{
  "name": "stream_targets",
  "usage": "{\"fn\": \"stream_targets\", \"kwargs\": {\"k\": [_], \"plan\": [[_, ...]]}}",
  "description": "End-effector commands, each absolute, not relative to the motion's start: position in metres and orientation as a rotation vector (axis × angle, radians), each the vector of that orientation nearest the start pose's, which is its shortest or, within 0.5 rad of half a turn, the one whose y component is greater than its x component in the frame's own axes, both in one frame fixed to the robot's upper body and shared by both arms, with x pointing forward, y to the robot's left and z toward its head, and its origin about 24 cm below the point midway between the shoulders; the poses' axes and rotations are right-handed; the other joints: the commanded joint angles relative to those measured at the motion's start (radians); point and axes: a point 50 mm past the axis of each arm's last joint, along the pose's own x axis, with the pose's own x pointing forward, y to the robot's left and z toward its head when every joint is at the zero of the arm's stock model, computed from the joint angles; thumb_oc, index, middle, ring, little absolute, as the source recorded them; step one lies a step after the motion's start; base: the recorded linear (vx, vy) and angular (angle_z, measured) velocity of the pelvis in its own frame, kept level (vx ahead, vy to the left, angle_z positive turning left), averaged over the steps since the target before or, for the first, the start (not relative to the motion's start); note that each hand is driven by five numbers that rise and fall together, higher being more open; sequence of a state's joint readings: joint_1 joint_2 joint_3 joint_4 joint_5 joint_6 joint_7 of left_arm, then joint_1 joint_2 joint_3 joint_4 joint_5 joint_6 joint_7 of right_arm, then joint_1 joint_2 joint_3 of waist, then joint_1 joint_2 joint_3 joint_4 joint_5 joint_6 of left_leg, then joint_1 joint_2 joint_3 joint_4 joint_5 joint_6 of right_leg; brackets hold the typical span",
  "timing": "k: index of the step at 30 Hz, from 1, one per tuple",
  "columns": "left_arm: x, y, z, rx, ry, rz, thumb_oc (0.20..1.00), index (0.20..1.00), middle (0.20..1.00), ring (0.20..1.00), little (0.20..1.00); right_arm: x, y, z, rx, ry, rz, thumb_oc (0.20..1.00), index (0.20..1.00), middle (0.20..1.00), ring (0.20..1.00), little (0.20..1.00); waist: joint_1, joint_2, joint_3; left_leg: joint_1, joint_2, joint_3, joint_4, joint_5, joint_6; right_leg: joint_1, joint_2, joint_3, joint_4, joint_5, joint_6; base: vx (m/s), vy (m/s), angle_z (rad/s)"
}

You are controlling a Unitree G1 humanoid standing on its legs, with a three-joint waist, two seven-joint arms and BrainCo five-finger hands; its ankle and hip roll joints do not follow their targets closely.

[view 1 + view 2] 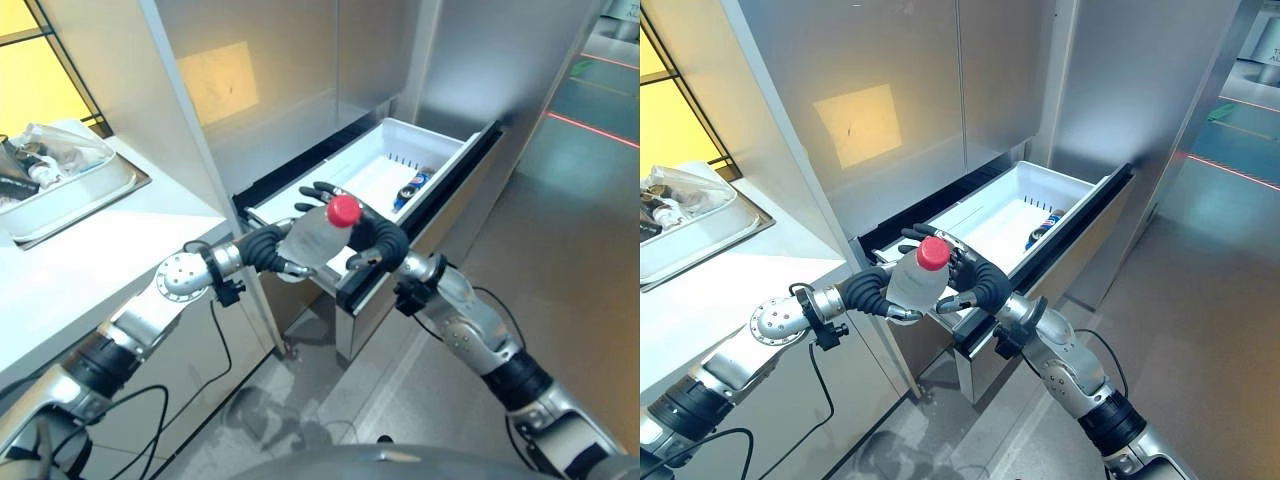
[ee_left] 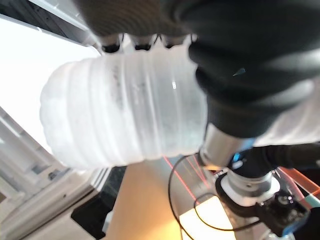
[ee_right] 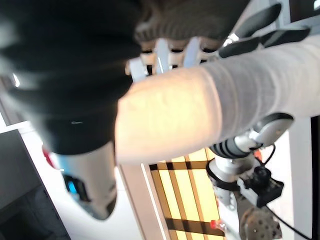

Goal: Take the drinks into the refrigerator

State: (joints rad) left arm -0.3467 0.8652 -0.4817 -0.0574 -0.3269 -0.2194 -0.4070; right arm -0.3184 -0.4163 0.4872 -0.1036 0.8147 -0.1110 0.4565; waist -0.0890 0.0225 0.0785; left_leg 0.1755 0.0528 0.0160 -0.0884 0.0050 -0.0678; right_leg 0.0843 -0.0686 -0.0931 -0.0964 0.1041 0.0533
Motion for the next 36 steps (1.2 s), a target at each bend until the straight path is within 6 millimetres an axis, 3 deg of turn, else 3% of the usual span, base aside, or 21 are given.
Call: {"fn": "stream_targets", "kwargs": {"k": [1,10,20,31,32,33,36], "plan": [[0.290,0.142,0.212,0.591,-0.609,-0.783,0.200,0.200,0.200,0.200,0.200,0.254,-0.045,0.143,0.302,-0.326,1.192,1.000,1.000,1.000,1.000,1.000,-0.003,-0.040,0.000,-0.021,-0.071,-0.048,0.081,-0.098,0.076,0.063,0.021,-0.029,0.086,-0.169,0.002,0.00,0.000,0.00],[0.292,0.121,0.217,0.552,-0.645,-0.838,0.200,0.200,0.200,0.200,0.200,0.260,-0.028,0.151,0.138,-0.370,1.232,1.000,1.000,1.000,1.000,1.000,0.001,-0.039,-0.001,-0.019,-0.074,-0.053,0.072,-0.094,0.078,0.067,0.017,-0.030,0.081,-0.166,0.004,-0.01,0.005,0.04],[0.295,0.104,0.220,0.534,-0.677,-0.859,0.200,0.200,0.200,0.200,0.200,0.259,-0.011,0.149,0.079,-0.362,1.284,1.000,1.000,1.000,1.000,1.000,0.005,-0.034,0.003,-0.021,-0.078,-0.058,0.071,-0.091,0.082,0.066,0.014,-0.027,0.082,-0.162,0.005,0.00,0.000,0.00],[0.291,0.091,0.220,0.482,-0.692,-0.898,0.200,0.200,0.200,0.200,0.200,0.266,-0.007,0.143,0.074,-0.329,1.257,1.000,1.000,1.000,1.000,1.000,0.005,-0.035,0.003,-0.018,-0.080,-0.061,0.066,-0.089,0.083,0.068,0.013,-0.031,0.080,-0.161,0.006,0.00,0.000,0.00],[0.291,0.090,0.220,0.477,-0.693,-0.901,0.200,0.200,0.200,0.200,0.200,0.265,-0.008,0.142,0.069,-0.325,1.259,0.454,0.454,0.454,0.454,0.454,0.005,-0.035,0.004,-0.018,-0.080,-0.061,0.065,-0.089,0.083,0.067,0.012,-0.033,0.081,-0.161,0.006,0.00,0.000,0.00],[0.291,0.090,0.221,0.482,-0.696,-0.901,0.200,0.200,0.200,0.200,0.200,0.265,-0.008,0.140,0.050,-0.317,1.265,0.200,0.200,0.200,0.200,0.200,0.005,-0.035,0.004,-0.018,-0.080,-0.062,0.065,-0.089,0.082,0.067,0.012,-0.035,0.082,-0.161,0.007,0.00,0.000,0.00],[0.291,0.090,0.223,0.482,-0.700,-0.900,0.200,0.200,0.200,0.200,0.200,0.264,-0.007,0.137,0.034,-0.304,1.280,0.200,0.200,0.200,0.200,0.200,0.006,-0.035,0.006,-0.018,-0.080,-0.063,0.065,-0.089,0.083,0.068,0.011,-0.035,0.083,-0.161,0.007,0.00,0.000,0.00]]}}
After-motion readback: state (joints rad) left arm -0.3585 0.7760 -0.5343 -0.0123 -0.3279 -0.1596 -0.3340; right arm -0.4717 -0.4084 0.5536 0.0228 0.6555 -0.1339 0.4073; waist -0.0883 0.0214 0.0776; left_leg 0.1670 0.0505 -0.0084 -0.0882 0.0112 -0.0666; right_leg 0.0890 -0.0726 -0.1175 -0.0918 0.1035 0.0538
